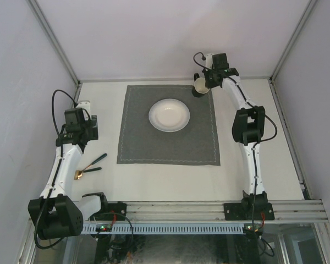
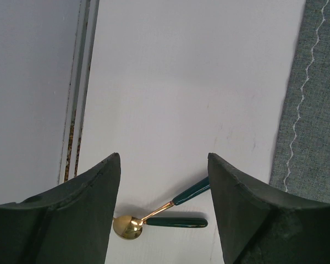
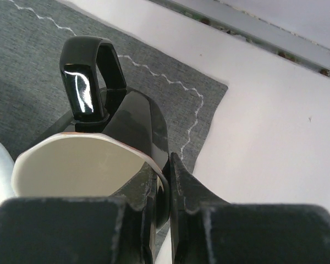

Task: Set the dinner table for one person
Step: Pick up the cup at the center of the board, then place the cup on the napkin.

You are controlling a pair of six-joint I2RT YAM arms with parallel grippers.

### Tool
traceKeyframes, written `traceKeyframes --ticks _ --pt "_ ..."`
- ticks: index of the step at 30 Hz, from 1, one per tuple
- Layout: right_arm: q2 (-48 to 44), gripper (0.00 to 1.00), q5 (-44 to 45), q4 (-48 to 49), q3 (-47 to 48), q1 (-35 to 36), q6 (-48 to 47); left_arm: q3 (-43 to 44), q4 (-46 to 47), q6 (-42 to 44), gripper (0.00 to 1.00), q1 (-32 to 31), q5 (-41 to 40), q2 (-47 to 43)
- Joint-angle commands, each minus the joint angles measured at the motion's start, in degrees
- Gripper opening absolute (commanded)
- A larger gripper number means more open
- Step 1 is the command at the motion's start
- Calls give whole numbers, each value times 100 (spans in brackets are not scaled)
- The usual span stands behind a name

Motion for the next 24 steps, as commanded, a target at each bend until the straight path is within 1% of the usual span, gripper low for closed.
traceKeyframes --ticks 1,5,12,15,18,24 --pt "-335 0 148 451 364 -77 21 -138 183 104 69 42 -60 -144" --pt "-621 0 153 387 53 -158 1 -149 210 104 69 36 -41 -83" --pt "-1672 0 287 190 -1036 -94 -127 -134 232 89 69 45 32 -23" --pt "-1813 0 204 -15 -1126 -90 -121 -132 229 83 69 39 65 -33" --pt "-1901 0 196 36 -1215 -84 -127 -142 245 70 69 43 106 -41" --pt "-1544 0 202 -273 -729 48 -137 -164 227 49 69 38 138 -93"
